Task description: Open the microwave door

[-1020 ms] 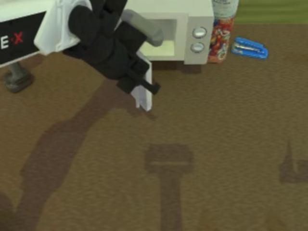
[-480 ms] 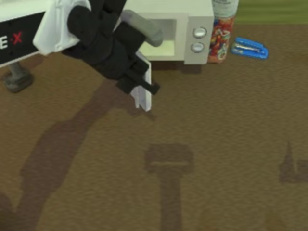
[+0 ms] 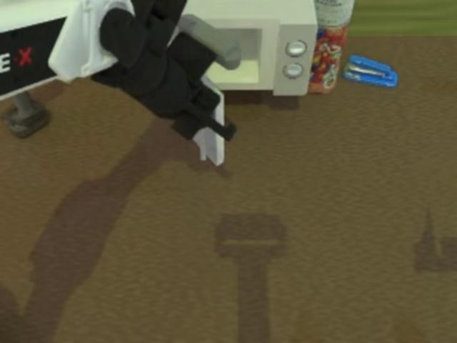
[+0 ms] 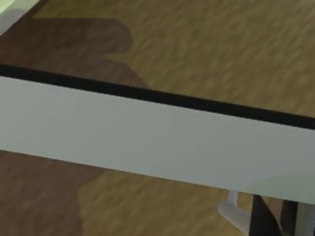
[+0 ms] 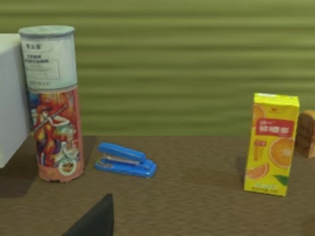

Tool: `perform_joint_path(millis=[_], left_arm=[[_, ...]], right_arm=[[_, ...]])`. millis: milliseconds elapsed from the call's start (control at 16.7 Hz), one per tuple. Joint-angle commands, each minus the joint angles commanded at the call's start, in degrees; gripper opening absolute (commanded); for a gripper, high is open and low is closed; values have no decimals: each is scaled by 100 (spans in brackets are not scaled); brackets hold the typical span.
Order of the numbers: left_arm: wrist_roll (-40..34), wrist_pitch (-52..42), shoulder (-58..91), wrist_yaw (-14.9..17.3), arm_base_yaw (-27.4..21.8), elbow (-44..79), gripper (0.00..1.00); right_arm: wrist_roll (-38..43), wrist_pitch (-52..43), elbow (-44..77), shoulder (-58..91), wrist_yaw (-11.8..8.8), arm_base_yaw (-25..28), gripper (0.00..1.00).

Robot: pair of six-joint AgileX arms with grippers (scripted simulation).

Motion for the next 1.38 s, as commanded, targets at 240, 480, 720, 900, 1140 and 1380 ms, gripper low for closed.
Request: perform_joint_path(millis=[240,480,720,900,1140,1380], left_arm=[[0,0,0,0,0,0,0],[0,0,0,0,0,0,0],[189,-21,-41,128,49,-51,0],[640,-100,-143,345,229,-153,0],[1043,-185,-223,545,393,-258,0],[1046,-185,-224,546,395,-259,0]], right_arm=[[0,0,0,0,0,0,100],[0,0,0,0,0,0,100],[0,0,0,0,0,0,100],[0,0,0,0,0,0,100],[0,0,0,0,0,0,100],[0,0,0,0,0,0,100]])
